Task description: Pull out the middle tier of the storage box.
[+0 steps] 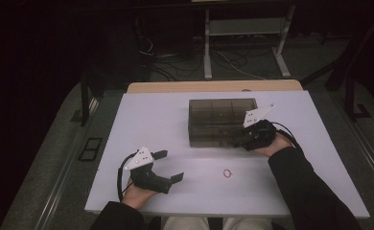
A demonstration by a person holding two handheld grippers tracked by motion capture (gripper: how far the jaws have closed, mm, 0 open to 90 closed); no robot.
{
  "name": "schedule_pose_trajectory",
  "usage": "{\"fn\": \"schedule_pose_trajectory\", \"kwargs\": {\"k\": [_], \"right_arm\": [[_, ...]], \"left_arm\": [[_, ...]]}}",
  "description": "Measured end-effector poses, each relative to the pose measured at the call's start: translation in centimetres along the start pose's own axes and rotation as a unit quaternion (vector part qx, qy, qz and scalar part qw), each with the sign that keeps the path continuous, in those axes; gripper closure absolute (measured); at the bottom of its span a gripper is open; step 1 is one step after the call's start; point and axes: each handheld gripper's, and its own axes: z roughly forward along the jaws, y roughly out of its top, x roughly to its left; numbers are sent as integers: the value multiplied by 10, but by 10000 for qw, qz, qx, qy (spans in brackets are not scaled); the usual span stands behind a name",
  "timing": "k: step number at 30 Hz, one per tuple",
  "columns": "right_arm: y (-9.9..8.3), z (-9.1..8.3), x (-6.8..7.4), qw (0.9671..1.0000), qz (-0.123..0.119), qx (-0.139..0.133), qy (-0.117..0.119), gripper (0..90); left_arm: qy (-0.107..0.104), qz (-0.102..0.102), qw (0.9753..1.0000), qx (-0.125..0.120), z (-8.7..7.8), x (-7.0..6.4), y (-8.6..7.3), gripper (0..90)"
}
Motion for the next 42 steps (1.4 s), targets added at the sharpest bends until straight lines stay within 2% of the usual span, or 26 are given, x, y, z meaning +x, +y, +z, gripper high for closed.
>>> {"fn": "schedule_pose_trajectory", "kwargs": {"k": [12, 19, 23, 28, 35, 42], "right_arm": [[-2, 13, -5, 9998, -51, 155, 133, 667], [-4, 15, -11, 9993, 258, 36, 283, 750], [-6, 16, -16, 9992, 286, 49, 292, 807], [-6, 17, -15, 9994, 254, 75, 238, 806], [-6, 17, -12, 9992, 259, 100, 289, 810], [-10, 15, -8, 9991, 264, 6, 320, 810]], "left_arm": [[-36, -48, 10000, -52, -1, 0, 0, 0], [-83, -146, 9998, -132, -2, 1, 1, 0], [-79, -147, 9998, -143, -3, 2, 1, 0], [-84, -150, 9998, -136, -2, 1, 0, 0], [-74, -159, 9997, -143, -2, 1, 0, 0], [-74, -149, 9998, -133, -2, 1, 0, 0]]}}
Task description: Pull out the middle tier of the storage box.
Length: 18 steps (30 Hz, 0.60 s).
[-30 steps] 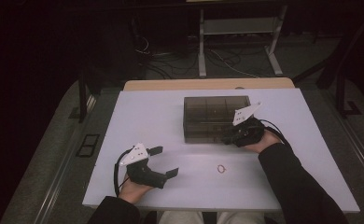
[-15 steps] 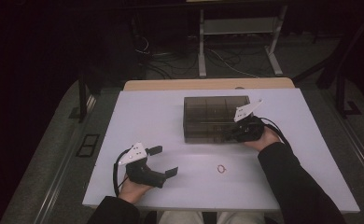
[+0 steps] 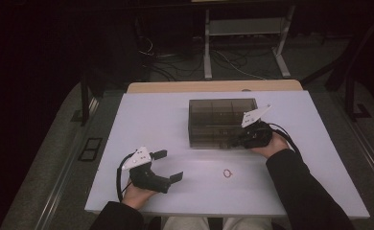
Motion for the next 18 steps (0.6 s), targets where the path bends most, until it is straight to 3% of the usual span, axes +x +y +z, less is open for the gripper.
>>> {"fn": "schedule_pose_trajectory", "kwargs": {"k": [18], "right_arm": [[-6, -1, 12, 9999, -91, -63, -30, 818]], "left_arm": [[18, 1, 10000, -7, 0, 0, 0, 0]]}}
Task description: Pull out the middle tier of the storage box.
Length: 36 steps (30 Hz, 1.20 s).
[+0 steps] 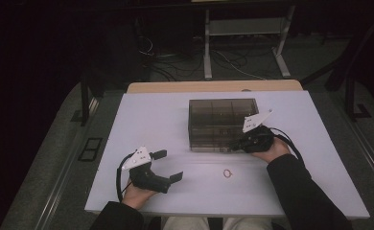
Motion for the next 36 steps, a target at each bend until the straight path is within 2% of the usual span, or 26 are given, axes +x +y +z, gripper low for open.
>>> {"fn": "schedule_pose_trajectory", "kwargs": {"k": [2, 3, 7, 9, 10, 24, 36], "right_arm": [[-1, -1, -1, 10000, -73, 11, -17, 818], [-1, -1, 1, 10000, 8, -14, 8, 818], [-2, -2, 2, 10000, -78, 22, -21, 818], [-2, -2, 4, 10000, -8, 4, 7, 818], [-3, -2, 4, 10000, -79, 16, -23, 818], [-8, -4, 17, 10000, 56, -15, 60, 818], [-10, -4, 21, 9999, 77, -23, 83, 818]], "left_arm": [[2, -12, 10000, -17, 0, 0, 0, 0], [-2, -13, 10000, -16, 0, 0, 0, 0], [-4, 1, 10000, -11, 0, 0, 0, 0], [-10, 30, 10000, 5, 0, -1, 0, 0], [-4, 46, 10000, 13, 0, -1, 0, 0], [-40, 72, 10000, 1, 0, -1, 1, 0], [-45, 47, 10000, -21, 0, -1, 2, 0]]}}
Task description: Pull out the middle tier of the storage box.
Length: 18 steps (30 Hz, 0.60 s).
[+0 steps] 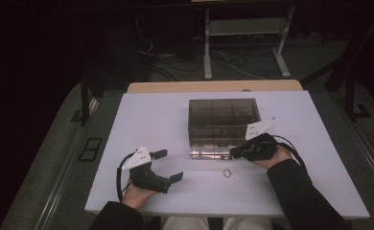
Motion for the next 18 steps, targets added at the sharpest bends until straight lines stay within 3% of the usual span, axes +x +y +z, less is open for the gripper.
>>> {"fn": "schedule_pose_trajectory", "kwargs": {"k": [18], "right_arm": [[-2, 0, 6, 10000, -28, 47, 28, 821]], "left_arm": [[1, 7, 10000, 12, 0, 1, 0, 0]]}}
